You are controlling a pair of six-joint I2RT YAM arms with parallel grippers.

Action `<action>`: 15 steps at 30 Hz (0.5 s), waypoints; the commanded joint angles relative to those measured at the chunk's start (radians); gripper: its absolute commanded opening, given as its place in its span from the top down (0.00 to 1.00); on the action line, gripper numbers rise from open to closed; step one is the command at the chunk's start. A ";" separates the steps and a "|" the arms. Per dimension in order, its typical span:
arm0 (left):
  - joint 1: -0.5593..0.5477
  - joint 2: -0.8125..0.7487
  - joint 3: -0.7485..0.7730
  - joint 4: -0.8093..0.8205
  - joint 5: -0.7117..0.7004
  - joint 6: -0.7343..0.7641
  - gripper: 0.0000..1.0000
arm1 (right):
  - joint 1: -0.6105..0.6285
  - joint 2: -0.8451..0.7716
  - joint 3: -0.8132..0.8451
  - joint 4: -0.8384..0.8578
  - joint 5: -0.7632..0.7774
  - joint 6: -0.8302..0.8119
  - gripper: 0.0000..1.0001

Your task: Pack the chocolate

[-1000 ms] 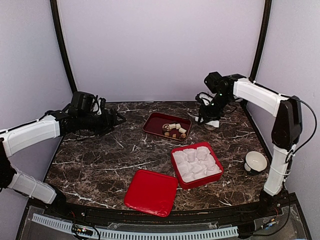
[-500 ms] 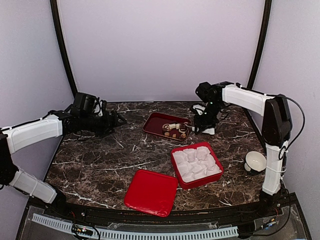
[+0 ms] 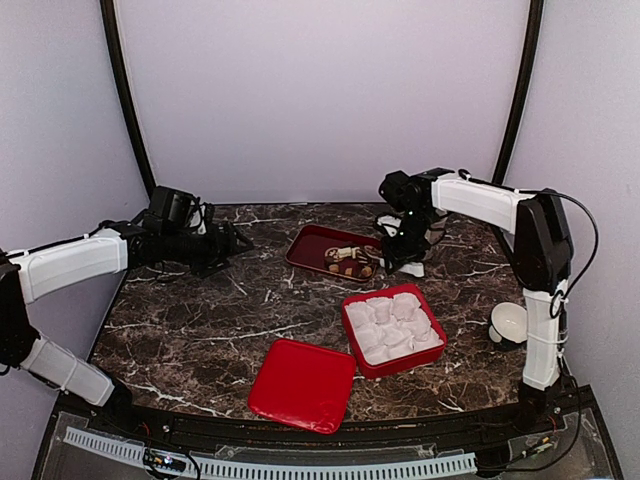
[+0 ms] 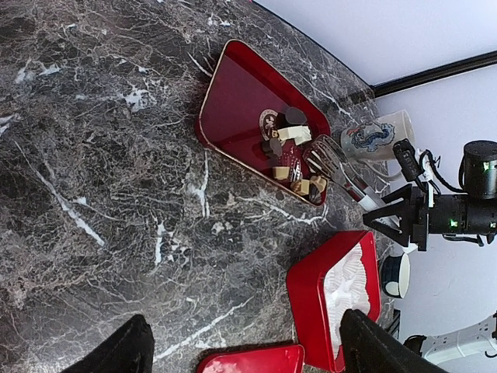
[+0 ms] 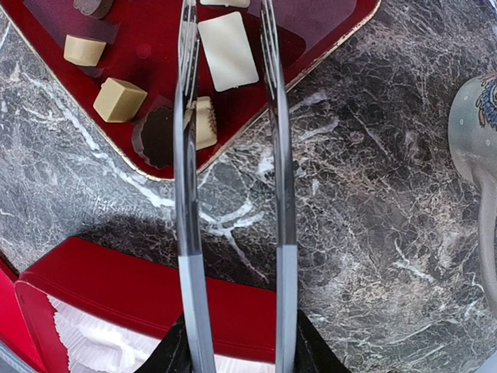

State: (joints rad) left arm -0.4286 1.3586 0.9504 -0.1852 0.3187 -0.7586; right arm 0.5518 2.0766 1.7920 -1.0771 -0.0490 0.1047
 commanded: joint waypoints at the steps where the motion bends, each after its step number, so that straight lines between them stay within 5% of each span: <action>1: 0.014 0.000 0.027 -0.003 0.013 0.019 0.15 | 0.013 0.022 0.046 -0.013 0.029 -0.010 0.66; 15: 0.032 -0.011 0.015 -0.015 0.031 0.034 0.15 | 0.025 -0.042 0.072 -0.060 0.043 0.003 0.75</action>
State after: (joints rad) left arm -0.4019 1.3613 0.9504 -0.1856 0.3317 -0.7467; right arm 0.5674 2.0880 1.8214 -1.1080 -0.0208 0.1020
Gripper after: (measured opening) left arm 0.851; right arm 0.292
